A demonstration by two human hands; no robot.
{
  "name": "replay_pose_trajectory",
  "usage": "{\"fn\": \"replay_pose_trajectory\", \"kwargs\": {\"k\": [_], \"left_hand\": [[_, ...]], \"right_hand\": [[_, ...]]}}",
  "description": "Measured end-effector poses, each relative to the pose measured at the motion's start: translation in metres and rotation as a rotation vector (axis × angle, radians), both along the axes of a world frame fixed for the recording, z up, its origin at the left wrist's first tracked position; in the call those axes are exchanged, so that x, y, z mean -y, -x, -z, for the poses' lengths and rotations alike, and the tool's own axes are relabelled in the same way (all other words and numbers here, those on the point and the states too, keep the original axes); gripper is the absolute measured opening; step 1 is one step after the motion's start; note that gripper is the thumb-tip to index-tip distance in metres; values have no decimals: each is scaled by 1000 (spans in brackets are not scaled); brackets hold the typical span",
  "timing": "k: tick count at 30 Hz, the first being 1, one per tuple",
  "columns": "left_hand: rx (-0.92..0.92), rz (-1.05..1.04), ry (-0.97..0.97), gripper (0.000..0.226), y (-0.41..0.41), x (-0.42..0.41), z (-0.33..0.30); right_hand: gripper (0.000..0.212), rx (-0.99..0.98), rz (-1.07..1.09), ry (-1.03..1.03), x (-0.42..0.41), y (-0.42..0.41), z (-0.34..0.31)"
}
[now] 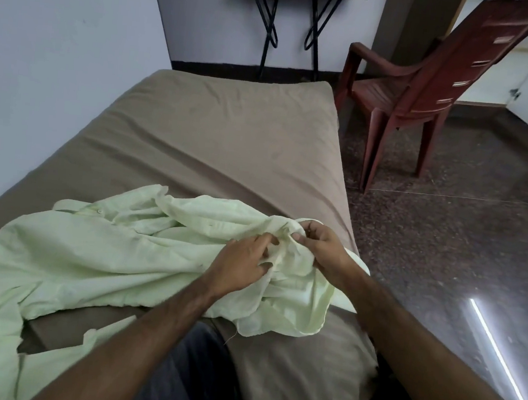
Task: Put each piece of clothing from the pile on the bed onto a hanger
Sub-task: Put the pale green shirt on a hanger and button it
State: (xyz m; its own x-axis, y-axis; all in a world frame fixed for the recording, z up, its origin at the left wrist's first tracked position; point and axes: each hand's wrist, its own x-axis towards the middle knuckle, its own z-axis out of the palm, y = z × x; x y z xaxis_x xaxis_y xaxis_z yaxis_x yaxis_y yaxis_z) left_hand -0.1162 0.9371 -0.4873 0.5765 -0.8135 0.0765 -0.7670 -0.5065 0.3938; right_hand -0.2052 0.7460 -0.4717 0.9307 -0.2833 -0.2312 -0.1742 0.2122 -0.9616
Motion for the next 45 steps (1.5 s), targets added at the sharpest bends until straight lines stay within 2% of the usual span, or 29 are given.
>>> {"fn": "replay_pose_trajectory", "kwargs": {"k": [2, 3, 4, 6, 7, 8, 10, 12, 14, 15, 18, 20, 22, 24, 26, 27, 28, 31, 33, 34, 35, 36, 37, 38, 39, 40, 41, 43, 45], "left_hand": [[-9, 14, -53, 31, 3, 0, -1], [-43, 42, -115, 29, 4, -3, -1], [-87, 70, -187, 27, 5, -8, -1], [-141, 95, -285, 23, 3, -21, -2], [-136, 89, -278, 22, 0, -27, -4], [-118, 70, -247, 22, -4, -32, -8], [-17, -6, -137, 18, -16, -43, -16], [179, -104, -55, 11, -36, -60, -19], [315, -238, -123, 12, -59, -84, -16], [297, -326, -202, 18, -71, -99, -13], [91, -526, -468, 36, -103, -142, -11], [34, -520, -578, 41, -120, -167, -11], [36, -431, -647, 46, -126, -185, -12], [148, -338, -702, 43, -122, -198, -11], [358, -267, -708, 31, -121, -207, -10], [381, -248, -692, 26, -122, -208, -11], [295, -231, -657, 24, -123, -209, -13], [-303, -169, -550, 23, -114, -201, -28], [-642, -167, -484, 18, -106, -195, -43], [-703, -181, -458, 15, -104, -193, -48], [-634, -216, -423, 14, -104, -192, -49], [-429, -269, -388, 12, -107, -192, -47], [-149, -341, -348, 11, -112, -192, -43], [110, -407, -324, 19, -117, -194, -35], [278, -455, -346, 34, -121, -196, -27], [321, -518, -409, 50, -129, -200, -17], [257, -608, -463, 62, -136, -205, -7], [-46, -813, -401, 72, -151, -217, 12], [-232, -885, -274, 54, -160, -228, 17]], "right_hand": [[17, 27, 2, -49, 13, 5, -11], [15, 22, 27, -1, 22, 7, -15], [11, -2, 66, 157, 32, 9, -20], [19, -110, 149, 789, 51, 13, -23], [27, -182, 146, 1128, 57, 15, -21], [36, -246, 107, 1374, 56, 18, -19], [53, -227, -20, 1580, 40, 17, -14], [59, -83, -103, 1613, 15, 6, -13], [57, 41, -153, 1633, -11, -18, -12], [55, 78, -192, 1608, -23, -33, -12], [51, 94, -312, 1496, -58, -83, -11], [51, 31, -357, 1500, -74, -120, -6], [58, -81, -424, 1447, -84, -149, 2], [48, -136, -492, 1420, -88, -165, 12], [36, -119, -422, 1335, -78, -170, 20], [34, -101, -350, 1274, -67, -170, 20], [31, -58, -256, 1228, -55, -167, 16], [27, -56, -24, 1175, 0, -145, 3], [29, -149, -47, 1242, 36, -122, 2], [29, -166, -100, 1267, 48, -111, 5], [30, -160, -160, 1280, 54, -102, 10], [34, -135, -210, 1282, 53, -95, 18], [40, -101, -239, 1269, 49, -91, 25], [46, -56, -255, 1257, 42, -89, 29], [51, 5, -259, 1246, 33, -89, 31], [52, 74, -273, 1238, 23, -90, 31], [52, 137, -307, 1232, 13, -91, 30], [51, 156, -459, 1222, -6, -94, 25], [44, -18, -678, 1255, -24, -94, 9]]}}
